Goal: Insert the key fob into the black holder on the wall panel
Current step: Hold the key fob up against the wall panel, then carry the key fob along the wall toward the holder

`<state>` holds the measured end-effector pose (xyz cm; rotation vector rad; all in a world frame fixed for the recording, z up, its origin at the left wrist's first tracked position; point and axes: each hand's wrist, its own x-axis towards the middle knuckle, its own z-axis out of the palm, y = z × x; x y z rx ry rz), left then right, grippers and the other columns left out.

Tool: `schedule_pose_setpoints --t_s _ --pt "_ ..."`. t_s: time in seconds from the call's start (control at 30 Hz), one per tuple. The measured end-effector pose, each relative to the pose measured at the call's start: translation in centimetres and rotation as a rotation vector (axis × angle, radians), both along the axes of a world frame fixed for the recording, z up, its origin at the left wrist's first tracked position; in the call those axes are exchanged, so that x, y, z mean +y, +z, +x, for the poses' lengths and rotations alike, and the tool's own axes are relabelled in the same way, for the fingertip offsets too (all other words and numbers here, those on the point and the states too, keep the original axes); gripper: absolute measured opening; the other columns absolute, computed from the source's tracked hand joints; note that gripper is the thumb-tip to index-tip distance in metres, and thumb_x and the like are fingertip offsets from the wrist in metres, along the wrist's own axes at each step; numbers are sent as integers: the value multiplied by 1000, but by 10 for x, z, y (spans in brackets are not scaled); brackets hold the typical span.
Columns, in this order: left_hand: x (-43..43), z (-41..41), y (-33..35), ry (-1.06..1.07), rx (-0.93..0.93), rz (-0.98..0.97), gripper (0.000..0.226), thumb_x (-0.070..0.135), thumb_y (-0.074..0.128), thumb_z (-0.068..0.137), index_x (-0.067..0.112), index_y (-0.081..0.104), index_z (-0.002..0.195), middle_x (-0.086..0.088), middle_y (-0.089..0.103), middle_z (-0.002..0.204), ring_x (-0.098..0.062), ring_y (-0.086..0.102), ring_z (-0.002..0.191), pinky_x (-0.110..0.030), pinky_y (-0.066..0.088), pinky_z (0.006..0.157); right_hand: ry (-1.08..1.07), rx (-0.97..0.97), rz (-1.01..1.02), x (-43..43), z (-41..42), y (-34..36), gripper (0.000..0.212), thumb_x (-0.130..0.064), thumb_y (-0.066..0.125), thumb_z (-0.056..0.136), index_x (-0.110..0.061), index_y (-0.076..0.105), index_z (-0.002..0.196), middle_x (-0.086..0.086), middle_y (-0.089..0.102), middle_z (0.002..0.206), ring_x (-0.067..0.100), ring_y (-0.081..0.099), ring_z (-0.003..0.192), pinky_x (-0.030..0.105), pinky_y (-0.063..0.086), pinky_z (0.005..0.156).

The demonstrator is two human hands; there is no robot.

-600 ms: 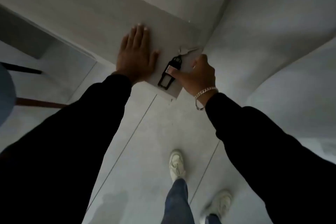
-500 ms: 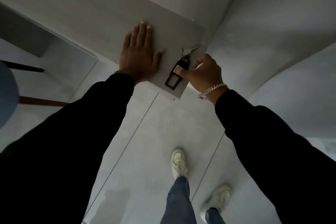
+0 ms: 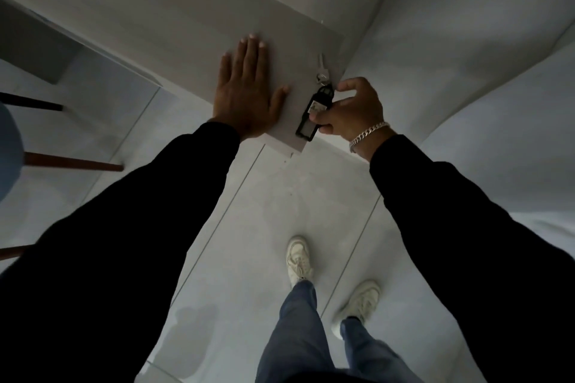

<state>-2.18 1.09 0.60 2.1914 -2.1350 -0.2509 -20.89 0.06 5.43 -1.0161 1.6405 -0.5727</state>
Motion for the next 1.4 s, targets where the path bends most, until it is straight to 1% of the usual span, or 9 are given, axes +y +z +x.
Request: schedule_pose_setpoints --t_s 0.17,0.3,0.37,0.5,0.7,0.97,1.17,1.27,1.4 --pt "15 -15 1 -38 13 -7 83 58 21 97 3 12 158 -20 11 168 -34 10 156 -54 12 128 -13 -118 84 -2 -14 11 38 6 78 65 2 63 99 30 68 102 35 69 82 45 60 73" --pt "31 -32 4 -92 22 14 82 57 19 97 2 13 158 -19 10 168 -31 9 157 -52 11 127 -3 -196 110 2 -24 25 8 2 68 79 -5 63 78 19 63 84 21 62 64 30 59 60" --pt "36 -35 6 -103 44 31 77 52 31 101 3 14 158 -17 9 169 -30 8 157 -51 11 128 -12 -204 108 7 -33 37 2 -2 64 84 -3 64 82 18 63 83 19 60 61 27 58 57" --pt "37 -38 29 -154 122 42 71 44 40 103 2 18 157 -17 13 168 -30 10 157 -50 13 127 -55 -232 81 20 -60 67 25 -5 61 86 9 62 107 16 65 80 20 61 62 33 56 67" --pt "49 -106 83 -353 256 -150 75 47 32 99 -1 23 155 -20 16 167 -33 11 156 -51 13 127 -81 -316 -43 58 -129 116 18 -2 65 82 5 66 99 16 69 84 24 66 74 37 57 80" --pt "59 -239 149 -604 348 -470 69 38 34 102 -2 19 156 -21 15 167 -33 7 157 -56 8 128 -154 -311 -264 132 -253 159 10 0 67 80 -9 70 82 11 70 79 13 69 60 23 59 56" --pt "83 -354 181 -704 344 -591 71 39 36 102 -4 17 156 -25 13 166 -38 5 156 -56 4 127 -262 -259 -370 190 -364 174 10 -2 69 80 -11 70 83 9 70 81 12 68 62 23 59 56" --pt "101 -409 193 -736 332 -606 71 39 36 102 -2 17 156 -24 13 167 -38 5 156 -57 6 127 -296 -229 -394 220 -421 180 13 -3 70 79 -5 71 91 14 71 88 19 68 72 29 62 65" --pt "127 -487 212 -763 341 -637 71 39 36 101 -3 18 156 -25 13 166 -38 6 156 -57 8 126 -356 -228 -437 262 -497 198 10 0 70 78 -8 69 85 9 71 80 12 71 65 27 62 63"
